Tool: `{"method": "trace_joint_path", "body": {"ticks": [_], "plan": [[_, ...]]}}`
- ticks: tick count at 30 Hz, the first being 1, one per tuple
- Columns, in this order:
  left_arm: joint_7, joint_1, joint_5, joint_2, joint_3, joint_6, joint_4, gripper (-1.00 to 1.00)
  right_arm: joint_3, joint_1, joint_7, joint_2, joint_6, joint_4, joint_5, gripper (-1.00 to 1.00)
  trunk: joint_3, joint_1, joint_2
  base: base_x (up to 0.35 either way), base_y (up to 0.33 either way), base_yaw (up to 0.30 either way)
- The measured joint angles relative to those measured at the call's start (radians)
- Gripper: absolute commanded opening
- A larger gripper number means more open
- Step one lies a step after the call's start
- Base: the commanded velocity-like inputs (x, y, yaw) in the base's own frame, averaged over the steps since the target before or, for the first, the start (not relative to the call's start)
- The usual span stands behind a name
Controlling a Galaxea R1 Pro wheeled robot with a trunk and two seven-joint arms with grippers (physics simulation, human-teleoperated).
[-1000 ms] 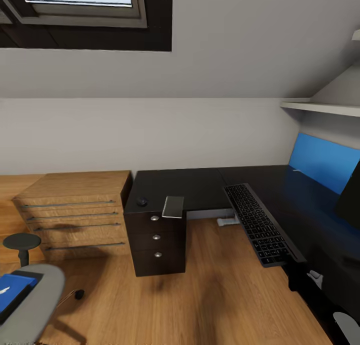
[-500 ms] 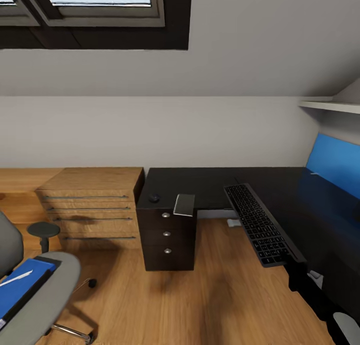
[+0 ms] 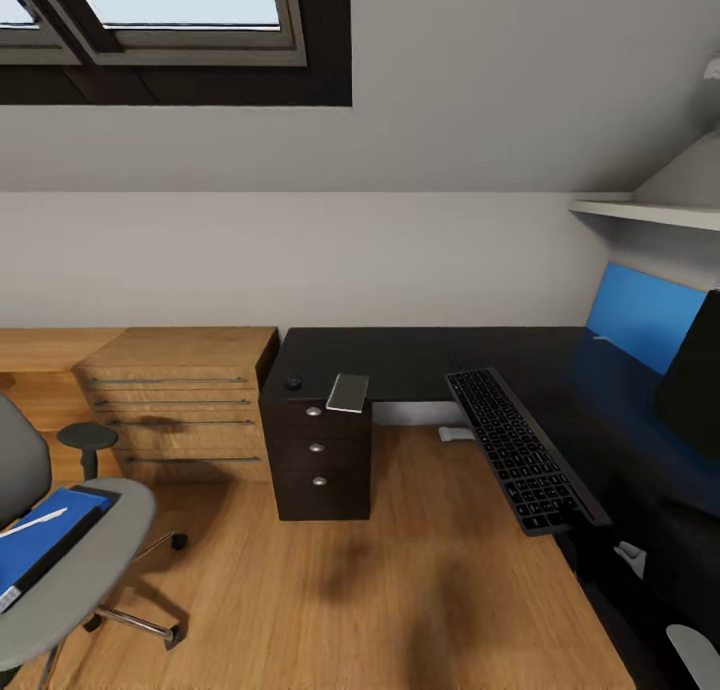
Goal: In the bedroom, organize the workspace by keeping the computer under the desk, ensuring the monitor is on the desk, placing the keyboard on the desk next to the monitor, placing the mouse on the desk next to the keyboard, moving the folder from the swivel chair onto the desk next to the mouse, stacking the notebook on top of the folder with the pen on top of the notebook, and positioning the swivel chair next to the desk.
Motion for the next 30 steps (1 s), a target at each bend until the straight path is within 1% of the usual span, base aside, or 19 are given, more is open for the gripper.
{"method": "trace_joint_path", "body": {"ticks": [4, 12, 30], "plan": [[-0.001, 0.000, 0.000, 0.000, 0.000, 0.000, 0.000, 1.00, 0.000, 0.000, 0.000, -0.001, 0.003, 0.000, 0.000, -1.00, 0.000, 0.000, 0.000, -0.189, -0.207, 0.000], [-0.001, 0.000, 0.000, -0.001, -0.001, -0.001, 0.000, 1.00, 0.000, 0.000, 0.000, -0.001, 0.005, 0.000, -0.003, -1.00, 0.000, 0.000, 0.000, -0.146, -0.038, 0.000], [-0.001, 0.000, 0.000, -0.002, -0.001, -0.002, 0.000, 1.00, 0.000, 0.000, -0.001, -0.001, 0.004, 0.000, 0.000, -1.00, 0.000, 0.000, 0.000, -0.318, -0.015, 0.000]]}}
